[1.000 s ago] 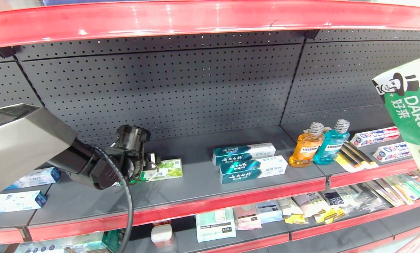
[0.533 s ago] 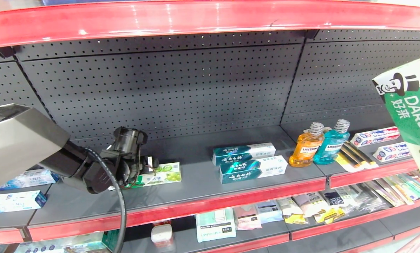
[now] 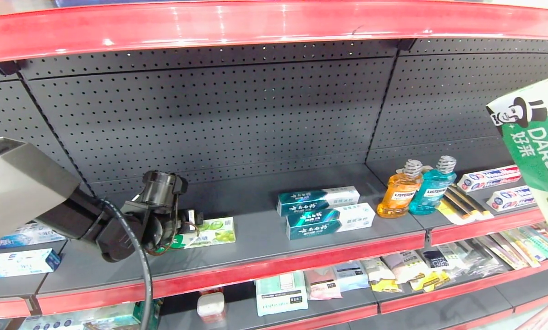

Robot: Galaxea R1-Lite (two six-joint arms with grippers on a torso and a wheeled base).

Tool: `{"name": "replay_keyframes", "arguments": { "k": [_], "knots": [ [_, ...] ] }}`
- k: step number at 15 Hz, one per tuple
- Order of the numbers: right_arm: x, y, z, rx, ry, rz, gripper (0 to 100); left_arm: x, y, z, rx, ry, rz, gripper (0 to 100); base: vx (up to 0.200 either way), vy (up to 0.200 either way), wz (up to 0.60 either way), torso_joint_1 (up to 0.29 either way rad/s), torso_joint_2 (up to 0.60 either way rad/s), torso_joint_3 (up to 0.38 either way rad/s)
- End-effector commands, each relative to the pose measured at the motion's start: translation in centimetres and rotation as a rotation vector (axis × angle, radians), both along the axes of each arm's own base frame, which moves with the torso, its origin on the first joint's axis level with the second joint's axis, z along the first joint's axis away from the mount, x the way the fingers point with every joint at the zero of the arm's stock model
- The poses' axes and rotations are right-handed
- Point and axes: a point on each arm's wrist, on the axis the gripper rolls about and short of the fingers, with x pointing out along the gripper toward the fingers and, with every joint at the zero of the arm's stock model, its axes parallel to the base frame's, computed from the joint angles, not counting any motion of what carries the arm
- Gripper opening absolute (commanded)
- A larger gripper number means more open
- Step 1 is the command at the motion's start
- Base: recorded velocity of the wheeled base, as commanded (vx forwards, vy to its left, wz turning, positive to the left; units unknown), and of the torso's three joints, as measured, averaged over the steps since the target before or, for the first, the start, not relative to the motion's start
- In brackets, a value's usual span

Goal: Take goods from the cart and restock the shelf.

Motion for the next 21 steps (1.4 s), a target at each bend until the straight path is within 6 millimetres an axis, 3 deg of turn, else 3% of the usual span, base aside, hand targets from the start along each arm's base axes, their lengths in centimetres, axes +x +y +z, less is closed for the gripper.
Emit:
{"name": "replay_keyframes", "arguments": {
  "k": [1,21],
  "knots": [
    [0.0,0.0,0.0,0.0,0.0,0.001,0,-0.5,0.1,-0.1,0.002,0.011,0.0,100,0.0,0.0,0.0,0.0,0.0,0.0],
    [-0.3,0.0,-0.2,0.006,-0.006,0.001,0,-2.7,0.0,-0.5,0.012,0.05,0.006,100,0.0,0.0,0.0,0.0,0.0,0.0]
  ]
}}
